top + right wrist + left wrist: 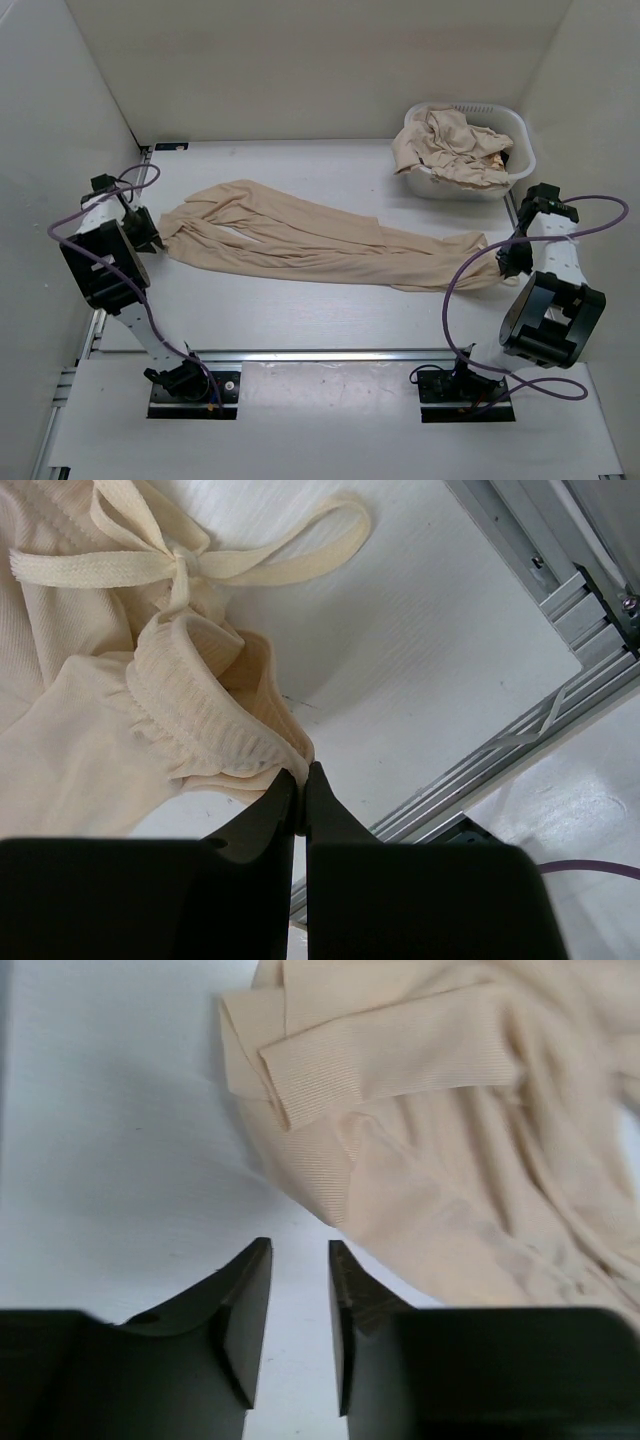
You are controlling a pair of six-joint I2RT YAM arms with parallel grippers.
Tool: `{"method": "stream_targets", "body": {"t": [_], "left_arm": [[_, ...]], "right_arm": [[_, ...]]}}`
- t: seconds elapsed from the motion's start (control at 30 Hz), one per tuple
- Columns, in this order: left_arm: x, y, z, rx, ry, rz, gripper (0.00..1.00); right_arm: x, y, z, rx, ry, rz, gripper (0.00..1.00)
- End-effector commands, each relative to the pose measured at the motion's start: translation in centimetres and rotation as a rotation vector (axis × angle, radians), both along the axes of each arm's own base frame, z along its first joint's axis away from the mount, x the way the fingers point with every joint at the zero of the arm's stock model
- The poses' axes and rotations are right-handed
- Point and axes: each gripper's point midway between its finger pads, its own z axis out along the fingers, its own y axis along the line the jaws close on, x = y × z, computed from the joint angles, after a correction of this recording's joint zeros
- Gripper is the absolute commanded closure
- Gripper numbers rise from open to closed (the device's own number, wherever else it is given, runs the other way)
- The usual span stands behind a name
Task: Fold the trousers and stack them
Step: Flatten the trousers out
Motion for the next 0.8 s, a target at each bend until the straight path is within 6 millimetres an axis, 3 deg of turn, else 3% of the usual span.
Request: {"method": "stream_targets", "body": {"t": [0.0, 0.13, 0.23, 0.33, 0.5, 0.53, 0.6, 0.63, 0.73, 0.77], "left_arm": [[1.3, 0.1, 5.2, 0.020, -0.164, -0.009, 0.58], [1.4, 2.5, 3.1, 0.065, -0.095, 0.036, 0.51], [1.7, 2.9, 0.4, 0.045, -0.038, 0.039, 0.48], [2.0, 2.8, 0.2, 0.036, -0.040, 0.036, 0.47], [1.7, 1.5, 4.6, 0.027, -0.142, 0.016, 0.50], [1.1, 1.1, 6.8, 0.042, -0.170, 0.016, 0.50], [0.3, 1.1, 8.9, 0.062, -0.205, 0.024, 0.48], [0.1, 1.0, 11.4, 0.094, -0.262, 0.022, 0.48], [-1.4, 1.1, 12.0, 0.126, -0.266, 0.042, 0.39], [-1.9, 1.3, 11.4, 0.139, -0.242, 0.052, 0.39]], "right_arm": [[0.8, -0.5, 0.5, -0.011, -0.011, 0.008, 1.00], [1.1, -0.3, 0.4, 0.007, -0.018, 0.013, 1.00], [1.4, -0.2, 0.4, 0.015, -0.021, 0.015, 1.00], [1.4, -0.2, 0.5, 0.014, -0.019, 0.024, 1.00], [0.8, -0.2, 0.4, 0.006, -0.014, 0.022, 1.00], [0.8, -0.2, 0.4, 0.006, -0.014, 0.022, 1.00], [0.8, -0.2, 0.4, 0.006, -0.014, 0.022, 1.00], [0.8, -0.2, 0.4, 0.006, -0.014, 0.022, 1.00], [0.8, -0.2, 0.4, 0.006, -0.014, 0.022, 1.00], [0.9, 0.0, 0.1, 0.016, -0.018, 0.024, 1.00]]}}
